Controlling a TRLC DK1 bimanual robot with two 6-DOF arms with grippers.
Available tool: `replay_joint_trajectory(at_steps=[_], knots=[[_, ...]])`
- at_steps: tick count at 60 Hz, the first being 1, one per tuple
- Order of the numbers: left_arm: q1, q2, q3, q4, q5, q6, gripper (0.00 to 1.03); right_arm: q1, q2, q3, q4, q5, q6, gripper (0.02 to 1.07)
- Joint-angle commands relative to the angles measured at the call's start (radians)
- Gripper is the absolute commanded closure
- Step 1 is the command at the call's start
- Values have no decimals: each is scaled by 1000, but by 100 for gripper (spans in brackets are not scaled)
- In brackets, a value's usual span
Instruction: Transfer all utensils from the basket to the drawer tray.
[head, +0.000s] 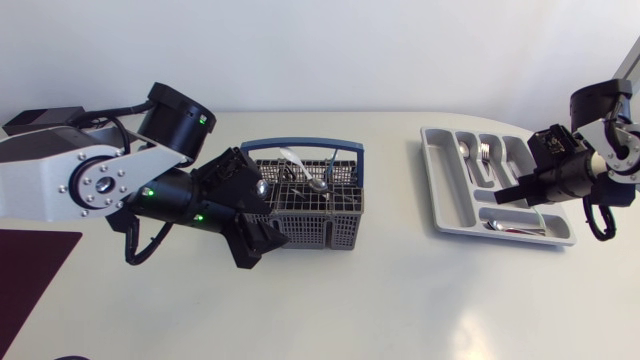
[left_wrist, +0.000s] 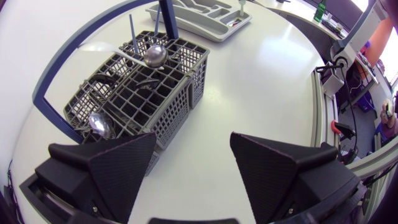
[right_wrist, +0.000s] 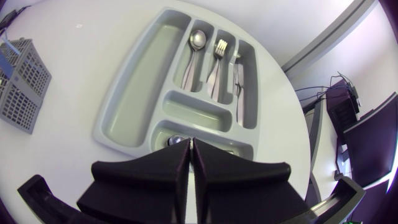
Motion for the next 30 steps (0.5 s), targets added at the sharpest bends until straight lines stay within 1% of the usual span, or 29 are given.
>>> replay_joint_trajectory(at_steps=[1,5,14,17,23,25,27,30], knots=[[-6,-24,-13,-15,11,11,20,-39,56,-21,44,20,-26,101],[-8,-25,-11,-18,11,11,20,-57,98,-21,107,43,-40,101],[-19,-27,-11,-20,11,6,20,-64,189,0,145,61,-32,101],[-23,-28,-13,-20,11,6,20,-64,218,6,163,64,-23,100],[-26,-33,-13,-23,11,6,20,-56,269,23,172,64,-8,72],[-26,-34,-13,-23,11,6,20,-51,275,26,172,64,-6,64],[-26,-38,-14,-26,11,6,20,-45,276,26,172,64,-3,59],[-25,-42,-14,-29,11,6,20,-39,272,25,172,64,-3,57]])
